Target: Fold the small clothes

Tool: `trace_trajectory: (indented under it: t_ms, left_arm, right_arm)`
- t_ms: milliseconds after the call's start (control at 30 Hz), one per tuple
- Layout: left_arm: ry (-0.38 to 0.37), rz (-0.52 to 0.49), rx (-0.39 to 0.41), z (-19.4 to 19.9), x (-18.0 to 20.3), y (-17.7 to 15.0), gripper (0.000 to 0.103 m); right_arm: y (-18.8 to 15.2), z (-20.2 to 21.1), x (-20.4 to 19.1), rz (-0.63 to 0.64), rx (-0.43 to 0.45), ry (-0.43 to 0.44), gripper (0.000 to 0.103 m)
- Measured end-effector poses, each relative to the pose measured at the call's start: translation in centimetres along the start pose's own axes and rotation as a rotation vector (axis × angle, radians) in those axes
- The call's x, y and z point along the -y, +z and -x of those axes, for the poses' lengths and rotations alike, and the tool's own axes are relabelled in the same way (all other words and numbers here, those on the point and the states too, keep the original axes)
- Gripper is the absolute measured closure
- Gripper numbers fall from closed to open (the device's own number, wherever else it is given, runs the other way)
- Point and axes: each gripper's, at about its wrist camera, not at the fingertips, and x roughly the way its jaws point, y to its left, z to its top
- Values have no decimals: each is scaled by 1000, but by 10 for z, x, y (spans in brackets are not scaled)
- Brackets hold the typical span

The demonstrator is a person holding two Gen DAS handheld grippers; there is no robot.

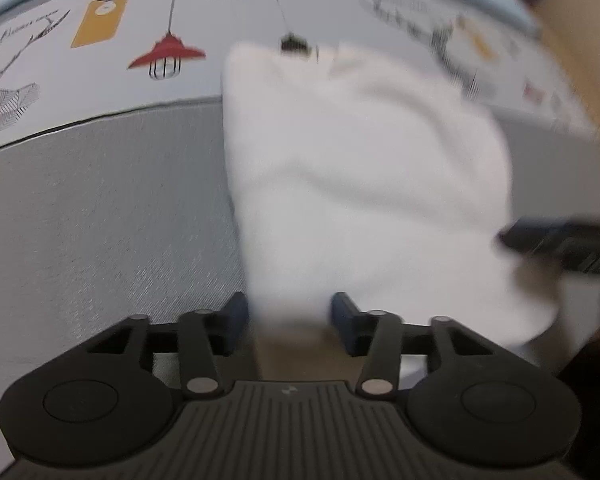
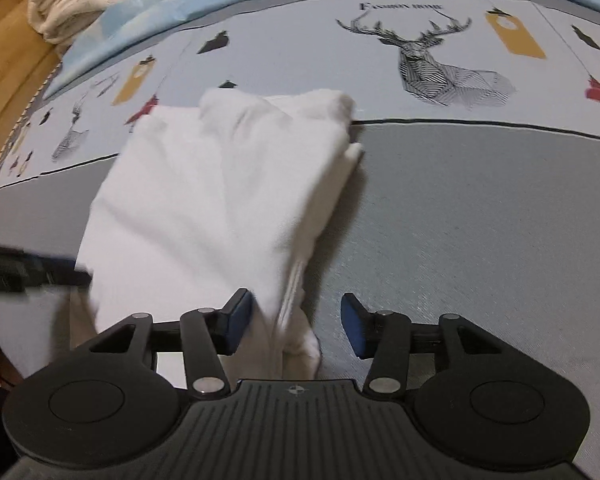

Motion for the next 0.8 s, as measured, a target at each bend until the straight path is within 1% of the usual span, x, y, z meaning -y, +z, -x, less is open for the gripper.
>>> trace_trajectory:
  t_ms: [67, 133, 200, 233, 267, 300, 333, 367, 400, 433, 467, 500, 567, 600, 633, 667, 700, 733, 767, 800]
  left_arm:
    - [0, 12, -1, 1, 1, -3, 47]
    - [-8, 37, 35, 10, 1, -5, 47]
    - [-16, 57, 55, 18, -3, -10, 47]
    - [-16, 62, 57, 20, -2, -12, 47]
    - [-13, 61, 55, 22, -1, -15, 47]
    - [-8, 55, 53, 23, 1, -17, 47]
    - [-7, 45, 55, 24, 3, -19, 47]
    - [-10, 36, 62, 25, 4, -20, 47]
    - [-15, 30, 70, 25, 5, -21, 47]
    - [-22, 27, 74, 26, 6, -22, 47]
    - [-29, 25, 68, 24, 6, -23, 47]
    - [-25, 21, 44, 17, 6, -24, 47]
    - [27, -10, -32, 2, 9, -31, 46]
    - [53, -30, -64, -5, 11, -35, 45]
    - [65, -46, -74, -7, 13, -38, 44]
    - [72, -58, -68, -6, 15, -40, 44]
    - [77, -70, -58, -2, 17, -43, 43]
    - [87, -85, -52, 3, 18, -45, 43]
    - [110, -110, -42, 9, 20, -49, 43]
    - [141, -132, -24, 15, 21, -53, 42]
  right_arm:
    - [-2, 4, -2, 8, 9, -15, 53]
    - [-6, 12, -7, 26, 28, -37, 53]
    - [-8, 24, -11, 29, 62, 8, 54]
    - [-10, 28, -14, 45, 67, 39, 54]
    - [-12, 28, -17, 68, 46, 58, 56]
    - [-17, 25, -20, 100, -1, 53, 64]
    - [-23, 20, -23, 130, -49, 29, 91]
    - [-28, 16, -23, 149, -83, 25, 95]
    - [-30, 18, -22, 146, -87, 35, 95]
    - [-30, 24, -19, 131, -65, 47, 95]
    - [-27, 30, -15, 106, -44, 47, 95]
    - [-24, 33, -9, 76, -38, 34, 96]
    - [-23, 30, 3, 34, -62, -24, 95]
    - [-25, 26, 3, 53, -80, -56, 95]
    - [-27, 21, 1, 78, -101, -81, 94]
    - [-29, 18, 0, 92, -119, -96, 92]
    - [-30, 16, -1, 100, -132, -108, 87]
    - [-32, 15, -2, 108, -141, -124, 74]
    - [-34, 16, -4, 119, -143, -152, 66]
    - [-36, 20, -5, 129, -137, -191, 55]
